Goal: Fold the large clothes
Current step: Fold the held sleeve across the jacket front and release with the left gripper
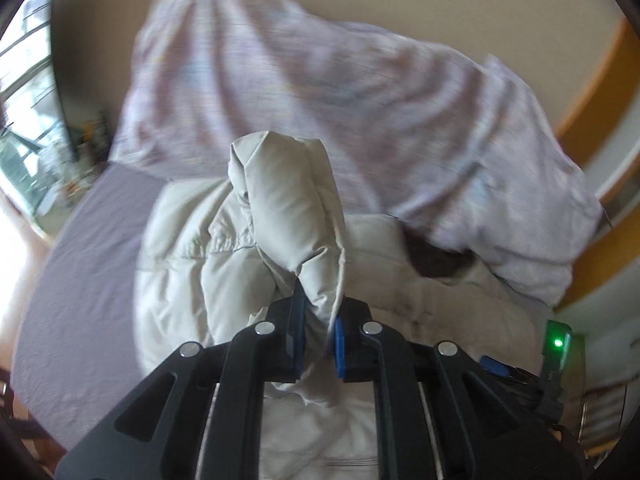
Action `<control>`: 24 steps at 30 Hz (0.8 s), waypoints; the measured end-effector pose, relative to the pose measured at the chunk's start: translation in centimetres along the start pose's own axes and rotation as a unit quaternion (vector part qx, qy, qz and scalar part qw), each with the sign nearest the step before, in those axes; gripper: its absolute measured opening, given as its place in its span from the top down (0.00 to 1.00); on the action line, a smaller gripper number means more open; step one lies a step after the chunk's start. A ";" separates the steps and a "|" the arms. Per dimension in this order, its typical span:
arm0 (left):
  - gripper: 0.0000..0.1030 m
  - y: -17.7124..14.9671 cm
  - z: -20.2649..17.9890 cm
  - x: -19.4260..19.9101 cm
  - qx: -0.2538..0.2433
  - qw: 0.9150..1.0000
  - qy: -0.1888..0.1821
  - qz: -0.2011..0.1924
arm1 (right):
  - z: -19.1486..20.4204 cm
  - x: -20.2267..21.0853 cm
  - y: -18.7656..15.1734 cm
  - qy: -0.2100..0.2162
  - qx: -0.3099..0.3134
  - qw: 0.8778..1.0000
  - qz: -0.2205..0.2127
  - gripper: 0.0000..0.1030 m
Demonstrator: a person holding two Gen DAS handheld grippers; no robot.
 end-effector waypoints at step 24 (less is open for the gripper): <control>0.59 -8.2 -18.4 -7.7 -0.135 0.982 -0.063 0.115 | -7.2 5.3 0.5 0.005 -0.035 0.997 -0.063 0.33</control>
Point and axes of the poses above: each gripper's, at about its wrist camera, not at the fingertips, and x roughly against the way its jaws point, z to its left, y to its top, the point moved 3 cm from there along -x, roughly the way its jaws point, and after that the axes turned 8 degrees about y, right-handed, at the moved point
